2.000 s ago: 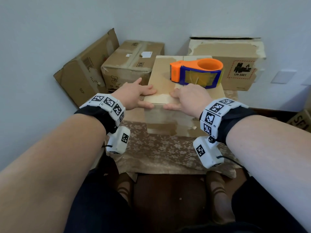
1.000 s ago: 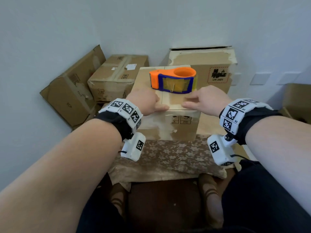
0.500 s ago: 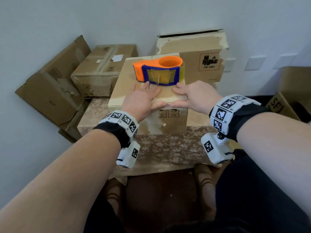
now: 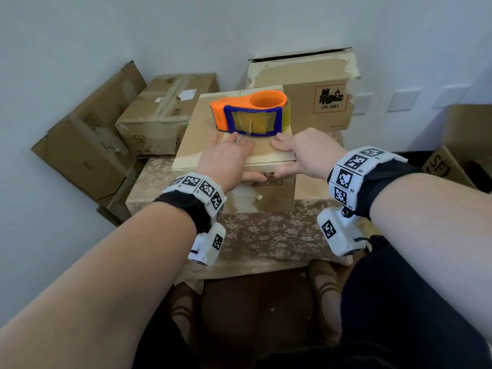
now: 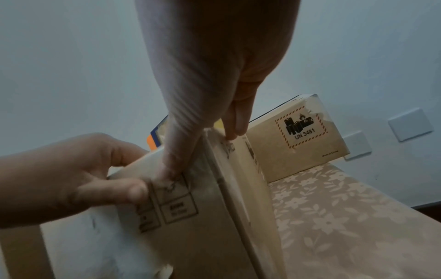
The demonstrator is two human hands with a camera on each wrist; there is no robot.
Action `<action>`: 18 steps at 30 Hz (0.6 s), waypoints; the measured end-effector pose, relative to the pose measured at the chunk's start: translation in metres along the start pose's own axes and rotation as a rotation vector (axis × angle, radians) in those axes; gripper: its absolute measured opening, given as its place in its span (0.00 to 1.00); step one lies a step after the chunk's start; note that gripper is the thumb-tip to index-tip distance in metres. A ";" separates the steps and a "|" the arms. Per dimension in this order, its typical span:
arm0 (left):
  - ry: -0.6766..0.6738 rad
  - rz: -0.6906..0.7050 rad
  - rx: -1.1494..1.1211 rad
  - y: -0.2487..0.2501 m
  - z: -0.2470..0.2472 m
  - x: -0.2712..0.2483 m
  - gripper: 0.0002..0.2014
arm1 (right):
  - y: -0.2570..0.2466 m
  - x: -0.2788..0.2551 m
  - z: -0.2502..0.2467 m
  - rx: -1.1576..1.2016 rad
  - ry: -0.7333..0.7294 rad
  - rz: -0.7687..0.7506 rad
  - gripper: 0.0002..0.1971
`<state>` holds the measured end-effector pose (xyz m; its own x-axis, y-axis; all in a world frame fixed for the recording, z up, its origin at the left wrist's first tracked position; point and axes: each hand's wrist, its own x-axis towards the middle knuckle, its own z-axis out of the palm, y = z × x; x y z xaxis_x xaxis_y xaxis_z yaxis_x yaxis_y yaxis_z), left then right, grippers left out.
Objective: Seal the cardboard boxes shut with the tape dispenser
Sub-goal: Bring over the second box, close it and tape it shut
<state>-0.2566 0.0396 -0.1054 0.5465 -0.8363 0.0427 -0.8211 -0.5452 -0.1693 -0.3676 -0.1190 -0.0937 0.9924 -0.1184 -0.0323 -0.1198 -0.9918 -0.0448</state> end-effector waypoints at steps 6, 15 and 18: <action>0.028 -0.051 -0.036 0.006 -0.005 0.001 0.42 | 0.013 -0.005 0.001 0.113 -0.023 0.049 0.33; 0.059 -0.072 -0.045 0.011 0.002 0.001 0.38 | 0.012 -0.005 0.006 0.068 -0.018 0.057 0.32; 0.049 -0.078 -0.052 0.012 0.002 0.001 0.39 | 0.013 -0.005 0.009 0.065 -0.031 0.063 0.34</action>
<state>-0.2655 0.0319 -0.1091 0.6017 -0.7922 0.1017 -0.7843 -0.6101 -0.1124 -0.3747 -0.1307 -0.1036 0.9818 -0.1775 -0.0677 -0.1840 -0.9772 -0.1063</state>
